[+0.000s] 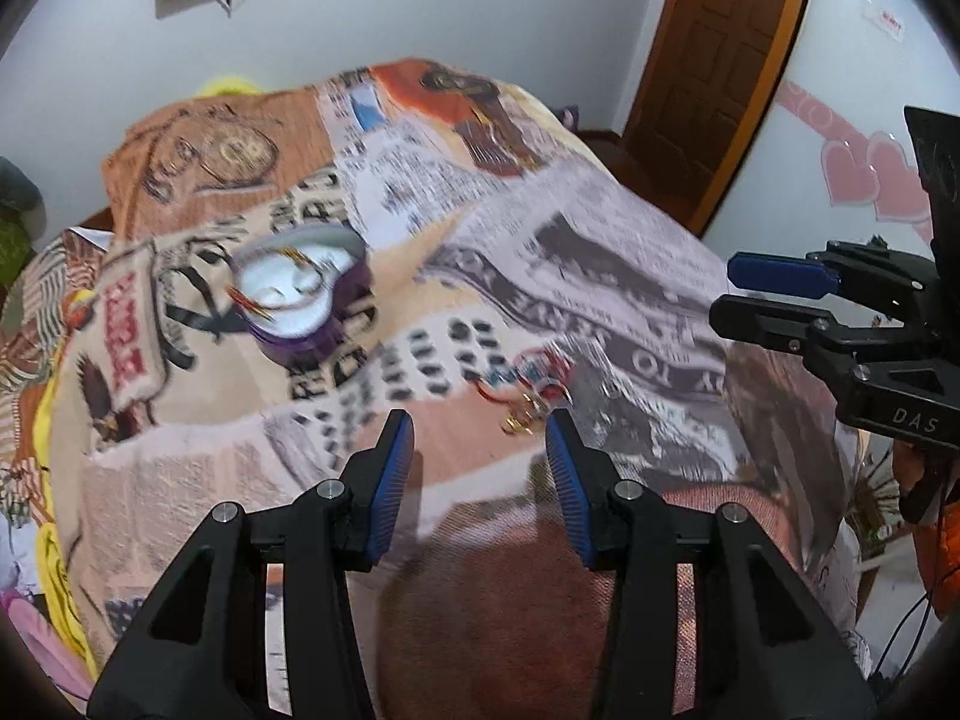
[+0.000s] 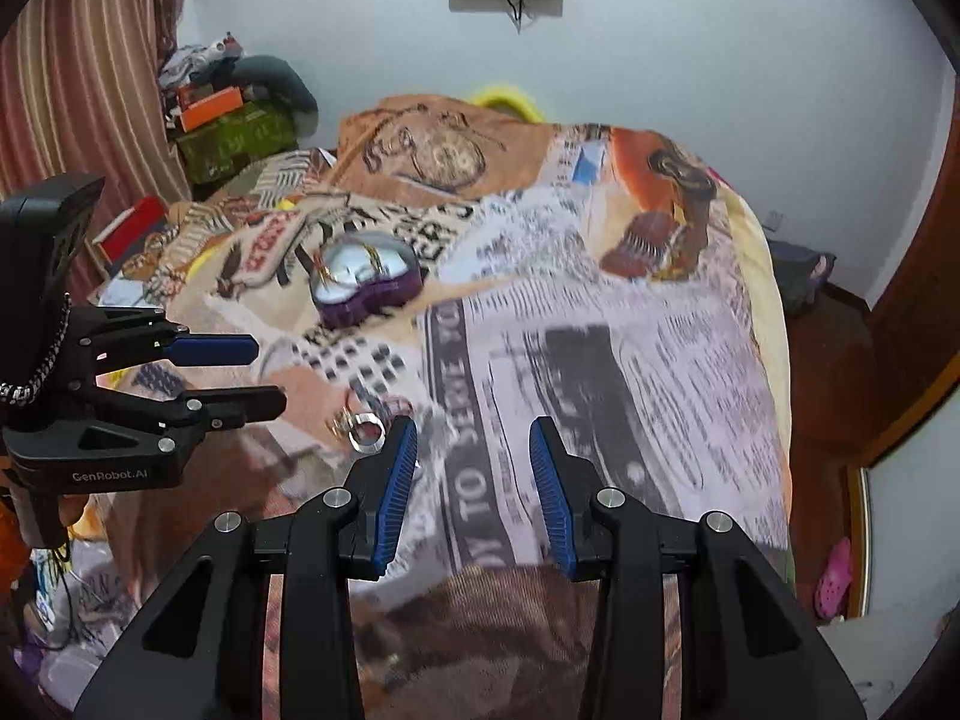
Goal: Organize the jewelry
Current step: 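Move both open tools back over the jewelry pile, then close the right tool on a small silver ring while the left tool grasps a gold ring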
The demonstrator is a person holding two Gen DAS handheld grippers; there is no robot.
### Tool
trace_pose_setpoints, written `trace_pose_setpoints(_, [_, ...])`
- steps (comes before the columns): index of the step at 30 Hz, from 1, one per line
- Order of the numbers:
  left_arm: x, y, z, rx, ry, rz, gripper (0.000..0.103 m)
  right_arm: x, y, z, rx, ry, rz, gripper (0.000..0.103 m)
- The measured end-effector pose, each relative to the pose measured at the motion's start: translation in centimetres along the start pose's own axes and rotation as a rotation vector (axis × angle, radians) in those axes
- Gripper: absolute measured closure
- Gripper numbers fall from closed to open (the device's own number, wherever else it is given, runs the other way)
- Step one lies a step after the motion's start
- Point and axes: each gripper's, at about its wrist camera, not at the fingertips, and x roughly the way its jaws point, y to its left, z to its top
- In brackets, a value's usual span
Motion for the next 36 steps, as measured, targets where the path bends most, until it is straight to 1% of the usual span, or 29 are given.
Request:
trace_pose_setpoints(5, [1.8,-0.7,-0.5,-0.002,0.038,-0.025,0.058,0.9,-0.2,-1.4,0.005,0.037,0.005,0.067])
trace_pose_setpoints(9, [2.7,-1.1,-0.6,-0.001,0.051,-0.040,0.058,1.6,-0.1,-2.0,0.008,0.059,0.025,0.067])
trace_pose_setpoints(12, [3.1,-1.3,-0.4,0.009,0.039,-0.027,0.058,2.1,0.2,-2.1,0.005,0.067,0.038,0.067])
trace_pose_setpoints(15, [3.4,-1.2,-0.3,-0.005,0.030,-0.035,0.058,2.7,0.5,-2.1,0.001,0.077,0.059,0.067])
trace_pose_setpoints(16, [3.5,-1.1,-0.3,-0.008,0.027,-0.037,0.059,2.9,0.6,-2.1,-0.002,0.079,0.062,0.067])
trace_pose_setpoints(21, [3.8,-1.3,-0.2,0.013,0.017,-0.032,0.073,3.8,1.0,-2.1,-0.016,0.093,0.085,0.067])
trace_pose_setpoints(26, [4.0,-1.4,-0.3,0.029,0.001,-0.030,0.080,4.4,1.3,-2.2,-0.037,0.094,0.099,0.067])
trace_pose_setpoints(29, [4.1,-1.5,-0.3,0.032,-0.007,-0.028,0.084,4.6,1.4,-2.1,-0.039,0.092,0.110,0.067])
trace_pose_setpoints(36, [3.9,-1.5,-0.6,0.037,-0.016,-0.031,0.084,5.3,1.8,-1.9,-0.051,0.081,0.119,0.068])
